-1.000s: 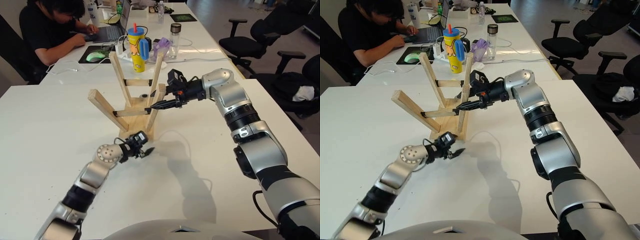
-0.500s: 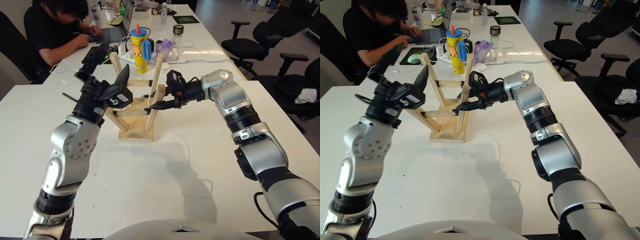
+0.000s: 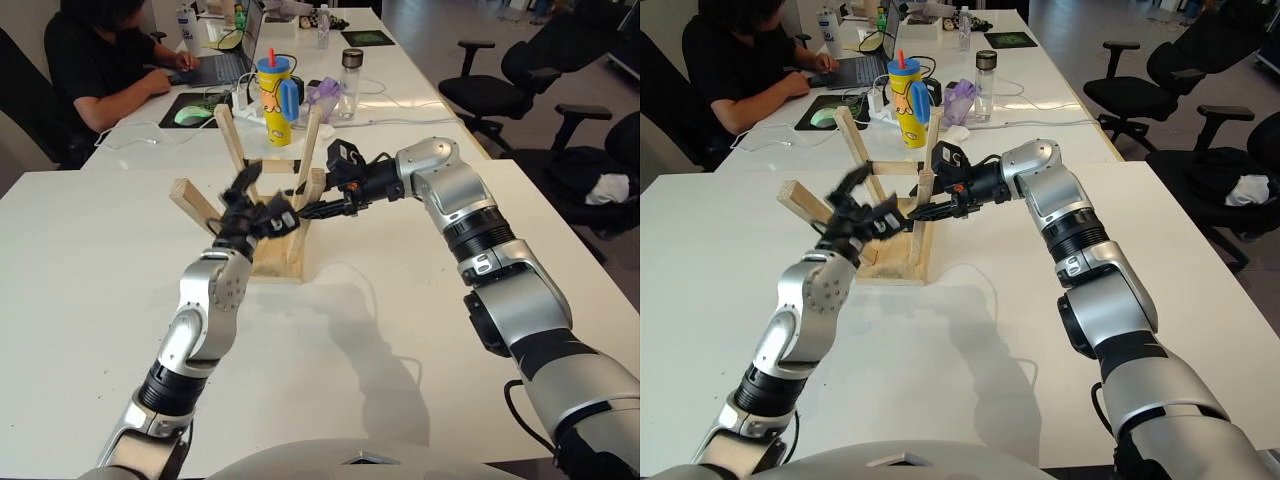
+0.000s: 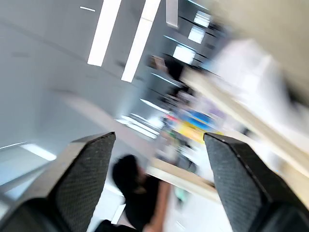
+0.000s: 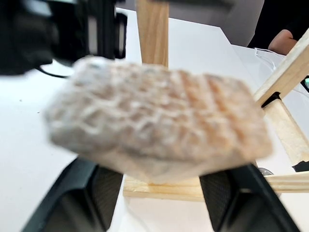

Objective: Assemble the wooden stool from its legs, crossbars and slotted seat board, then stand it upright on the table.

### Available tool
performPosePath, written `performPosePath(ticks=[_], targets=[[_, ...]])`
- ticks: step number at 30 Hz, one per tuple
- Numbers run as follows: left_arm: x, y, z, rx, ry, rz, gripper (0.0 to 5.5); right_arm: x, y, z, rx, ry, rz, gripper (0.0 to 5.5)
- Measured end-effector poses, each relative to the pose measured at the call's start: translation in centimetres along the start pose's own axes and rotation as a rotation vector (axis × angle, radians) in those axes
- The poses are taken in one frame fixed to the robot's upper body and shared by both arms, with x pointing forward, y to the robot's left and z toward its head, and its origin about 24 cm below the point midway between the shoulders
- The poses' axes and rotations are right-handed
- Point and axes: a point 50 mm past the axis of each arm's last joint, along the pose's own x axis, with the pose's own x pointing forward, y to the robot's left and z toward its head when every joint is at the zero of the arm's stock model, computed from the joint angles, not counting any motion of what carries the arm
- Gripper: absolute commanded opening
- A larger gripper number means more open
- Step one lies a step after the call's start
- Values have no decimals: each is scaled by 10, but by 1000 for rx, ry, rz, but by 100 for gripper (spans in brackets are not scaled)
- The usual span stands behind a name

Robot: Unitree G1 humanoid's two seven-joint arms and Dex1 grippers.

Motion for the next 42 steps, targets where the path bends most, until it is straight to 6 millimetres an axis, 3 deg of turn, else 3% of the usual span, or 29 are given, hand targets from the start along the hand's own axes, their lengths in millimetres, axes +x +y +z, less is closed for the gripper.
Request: performPosePath(ticks=[1, 3, 4, 5, 6, 7, 12, 16, 19, 21, 25, 27, 29, 36, 42], targets=[[2, 20, 8, 7, -51, 114, 344, 0, 0, -1, 1, -1, 0, 205], [-1, 22, 10, 18, -76, 136, 344, 1, 0, -1, 3, -1, -2, 205], [-5, 4, 4, 34, -52, 45, 344, 1, 0, -1, 2, -1, -2, 205], [-13, -26, -9, 50, 6, -127, 344, 0, 0, -1, 0, -4, -2, 205], [-28, -62, -24, 73, 84, -349, 344, 1, 0, 1, -7, -12, -1, 205], [-40, -80, -29, 114, 94, -453, 344, -1, 0, 1, -5, -22, -4, 205], [-38, -80, -27, 191, 61, -516, 344, -2, 1, -3, 7, -19, -14, 205], [-37, -75, -30, -96, 114, -442, 344, -1, 2, -3, 3, -18, -12, 205], [-53, -66, -21, -375, 63, -376, 344, -1, 2, -1, -6, -28, -9, 205], [-77, -63, -25, -574, 47, -409, 344, -1, 2, -1, -5, -33, -13, 205], [-123, -78, -31, -943, 96, -646, 344, -1, 3, -3, 1, -36, -19, 205], [-135, -86, -39, -1055, 153, -690, 344, 0, 3, -5, 4, -34, -22, 205], [-138, -93, -51, -1109, 241, -680, 344, 0, 3, -5, 5, -34, -24, 205], [-109, -109, -70, -1177, 394, -501, 344, 3, 3, -5, 0, -41, -14, 205], [-117, -138, -83, -1122, 627, -535, 344, 4, 2, -5, -8, -49, -9, 205]])
